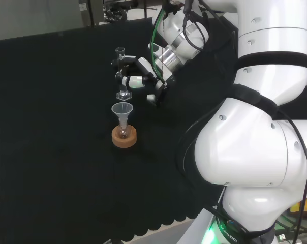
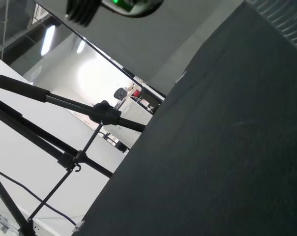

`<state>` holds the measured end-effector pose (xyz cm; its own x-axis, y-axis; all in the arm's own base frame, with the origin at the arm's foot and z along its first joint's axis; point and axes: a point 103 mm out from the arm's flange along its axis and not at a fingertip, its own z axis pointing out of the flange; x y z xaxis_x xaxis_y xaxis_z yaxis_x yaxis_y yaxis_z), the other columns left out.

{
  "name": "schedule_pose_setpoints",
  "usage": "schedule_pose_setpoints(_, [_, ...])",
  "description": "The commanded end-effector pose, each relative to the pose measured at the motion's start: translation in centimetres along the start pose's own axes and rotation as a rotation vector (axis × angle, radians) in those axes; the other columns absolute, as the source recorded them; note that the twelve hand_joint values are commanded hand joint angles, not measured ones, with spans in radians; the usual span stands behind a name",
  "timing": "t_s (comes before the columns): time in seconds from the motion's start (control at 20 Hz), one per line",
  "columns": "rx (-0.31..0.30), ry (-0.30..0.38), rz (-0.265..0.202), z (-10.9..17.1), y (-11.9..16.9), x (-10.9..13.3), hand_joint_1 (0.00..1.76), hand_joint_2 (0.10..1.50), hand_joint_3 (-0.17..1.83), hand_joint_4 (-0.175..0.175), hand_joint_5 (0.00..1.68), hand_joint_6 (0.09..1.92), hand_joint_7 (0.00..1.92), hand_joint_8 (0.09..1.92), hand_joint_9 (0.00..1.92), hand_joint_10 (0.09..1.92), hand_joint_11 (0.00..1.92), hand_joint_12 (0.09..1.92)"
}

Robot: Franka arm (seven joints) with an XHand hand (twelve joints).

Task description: Pick up the graduated cylinder.

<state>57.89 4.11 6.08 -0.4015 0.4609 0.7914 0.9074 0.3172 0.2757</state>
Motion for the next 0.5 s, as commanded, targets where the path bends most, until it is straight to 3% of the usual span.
schedule_pose_setpoints(0.05, [-0.001,0.007,-0.006,0.13,0.17,0.06,0.98,0.80,0.57,-0.002,0.78,0.51,0.69,0.56,1.02,0.31,0.86,1.04])
schedule_pose_setpoints(0.35, [-0.008,-0.010,-0.003,0.22,0.20,-0.02,1.03,0.85,0.57,0.012,0.83,0.55,0.77,0.57,1.09,0.27,0.94,0.99])
schedule_pose_setpoints(0.45, [-0.013,-0.030,0.004,0.02,0.18,0.06,1.05,1.02,0.28,-0.004,0.85,0.96,0.85,0.58,1.14,0.25,1.02,0.95])
schedule_pose_setpoints(0.5, [-0.017,-0.044,0.006,-0.14,0.15,0.13,1.05,1.09,0.17,-0.008,0.86,1.06,0.89,0.58,1.17,0.24,1.06,0.93])
